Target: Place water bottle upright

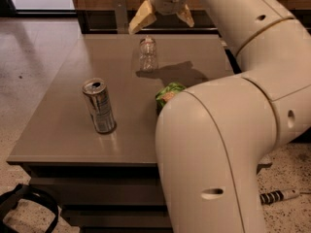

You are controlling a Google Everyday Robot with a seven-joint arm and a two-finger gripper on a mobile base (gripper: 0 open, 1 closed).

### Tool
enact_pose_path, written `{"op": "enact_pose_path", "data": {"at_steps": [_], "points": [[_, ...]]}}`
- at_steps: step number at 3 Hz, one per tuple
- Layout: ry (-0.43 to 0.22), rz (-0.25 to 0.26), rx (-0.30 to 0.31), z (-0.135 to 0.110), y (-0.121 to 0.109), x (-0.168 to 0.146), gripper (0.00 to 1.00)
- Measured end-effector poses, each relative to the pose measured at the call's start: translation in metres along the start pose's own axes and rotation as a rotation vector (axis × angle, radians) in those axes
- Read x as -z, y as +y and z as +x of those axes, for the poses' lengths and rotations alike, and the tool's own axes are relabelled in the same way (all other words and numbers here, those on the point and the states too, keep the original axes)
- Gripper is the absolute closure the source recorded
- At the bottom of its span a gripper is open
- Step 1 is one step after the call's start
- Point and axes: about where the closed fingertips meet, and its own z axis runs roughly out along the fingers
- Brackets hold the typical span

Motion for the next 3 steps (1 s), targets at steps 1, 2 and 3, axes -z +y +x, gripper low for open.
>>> {"op": "enact_pose_path", "data": {"at_steps": [1,2,3], "points": [[0.069,0.023,-0.001,-0.005,0.014,-0.025,0.00],[0.104,0.022,0.001,-0.010,0.023,-0.047,0.00],[0.119,0.017,-0.008,-0.013,0.026,-0.061,0.00]]}}
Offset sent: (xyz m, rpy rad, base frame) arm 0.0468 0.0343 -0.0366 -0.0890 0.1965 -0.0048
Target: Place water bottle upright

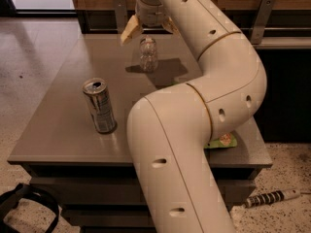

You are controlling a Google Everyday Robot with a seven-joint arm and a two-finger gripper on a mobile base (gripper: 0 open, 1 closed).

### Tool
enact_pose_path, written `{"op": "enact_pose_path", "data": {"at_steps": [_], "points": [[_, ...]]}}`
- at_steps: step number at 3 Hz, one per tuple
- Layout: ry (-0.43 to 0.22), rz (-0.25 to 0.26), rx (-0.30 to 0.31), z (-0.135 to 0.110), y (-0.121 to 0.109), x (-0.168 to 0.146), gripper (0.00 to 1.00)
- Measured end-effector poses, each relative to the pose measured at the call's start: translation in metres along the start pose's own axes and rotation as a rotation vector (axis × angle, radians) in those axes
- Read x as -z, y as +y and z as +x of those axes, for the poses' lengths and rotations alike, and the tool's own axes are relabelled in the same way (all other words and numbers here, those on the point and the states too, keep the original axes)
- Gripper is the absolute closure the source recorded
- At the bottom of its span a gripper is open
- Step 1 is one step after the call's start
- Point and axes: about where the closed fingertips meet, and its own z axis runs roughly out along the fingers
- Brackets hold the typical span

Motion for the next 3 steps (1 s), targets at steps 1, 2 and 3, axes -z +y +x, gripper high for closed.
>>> {"op": "enact_pose_path", "data": {"at_steps": [1,2,3], "points": [[0.010,0.000,-0.008,-0.001,-0.002,-0.007,0.00],[0.015,0.003,-0.008,-0.004,-0.001,-0.014,0.00],[0.028,0.000,-0.004,-0.004,0.001,-0.024,0.00]]}}
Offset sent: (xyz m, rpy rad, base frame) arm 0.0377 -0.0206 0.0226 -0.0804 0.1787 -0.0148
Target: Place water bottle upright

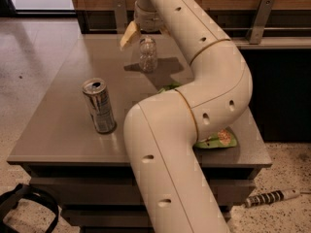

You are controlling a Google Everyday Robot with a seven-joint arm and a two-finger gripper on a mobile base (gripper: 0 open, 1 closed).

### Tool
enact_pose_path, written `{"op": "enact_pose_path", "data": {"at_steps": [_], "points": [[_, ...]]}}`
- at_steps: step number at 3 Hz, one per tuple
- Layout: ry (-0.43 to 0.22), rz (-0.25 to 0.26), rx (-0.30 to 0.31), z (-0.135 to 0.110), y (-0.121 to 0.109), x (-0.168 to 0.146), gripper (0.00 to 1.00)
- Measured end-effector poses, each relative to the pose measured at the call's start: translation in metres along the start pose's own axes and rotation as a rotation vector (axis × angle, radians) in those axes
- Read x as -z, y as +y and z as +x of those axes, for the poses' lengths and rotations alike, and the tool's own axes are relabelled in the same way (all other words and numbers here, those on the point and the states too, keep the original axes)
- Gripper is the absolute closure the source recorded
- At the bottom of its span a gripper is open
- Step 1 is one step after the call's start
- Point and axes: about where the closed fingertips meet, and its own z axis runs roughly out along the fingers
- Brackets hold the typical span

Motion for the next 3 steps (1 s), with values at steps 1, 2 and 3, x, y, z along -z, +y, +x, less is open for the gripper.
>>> {"op": "enact_pose_path", "data": {"at_steps": [1,2,3], "points": [[0.010,-0.005,0.008,0.000,0.004,-0.005,0.00],[0.013,-0.012,0.005,0.001,0.009,-0.002,0.00],[0.002,-0.032,-0.009,-0.002,0.017,0.000,0.00]]}}
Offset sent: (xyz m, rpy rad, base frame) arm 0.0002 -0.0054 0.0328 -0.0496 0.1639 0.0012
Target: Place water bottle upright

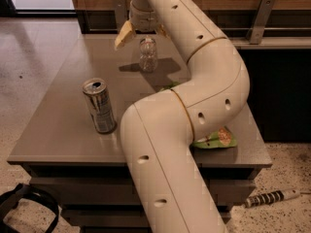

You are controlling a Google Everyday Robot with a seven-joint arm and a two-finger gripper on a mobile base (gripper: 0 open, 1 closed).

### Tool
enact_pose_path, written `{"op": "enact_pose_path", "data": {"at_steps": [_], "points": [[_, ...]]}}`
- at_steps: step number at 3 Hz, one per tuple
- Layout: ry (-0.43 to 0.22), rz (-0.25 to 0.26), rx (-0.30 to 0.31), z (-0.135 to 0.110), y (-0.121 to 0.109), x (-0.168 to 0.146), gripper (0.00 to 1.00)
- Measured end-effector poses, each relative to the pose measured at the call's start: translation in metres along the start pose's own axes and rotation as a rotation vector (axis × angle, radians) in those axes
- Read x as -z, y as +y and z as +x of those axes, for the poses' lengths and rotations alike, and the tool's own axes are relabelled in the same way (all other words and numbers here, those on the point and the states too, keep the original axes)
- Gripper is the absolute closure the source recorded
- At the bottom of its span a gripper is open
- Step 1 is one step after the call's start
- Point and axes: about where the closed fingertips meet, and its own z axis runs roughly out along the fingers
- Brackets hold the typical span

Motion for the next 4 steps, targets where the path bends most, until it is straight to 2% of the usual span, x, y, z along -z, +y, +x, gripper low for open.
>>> {"op": "enact_pose_path", "data": {"at_steps": [2,4], "points": [[0.006,-0.036,-0.031,0.000,0.003,-0.009,0.00],[0.072,-0.007,-0.097,0.011,-0.007,-0.034,0.00]]}}
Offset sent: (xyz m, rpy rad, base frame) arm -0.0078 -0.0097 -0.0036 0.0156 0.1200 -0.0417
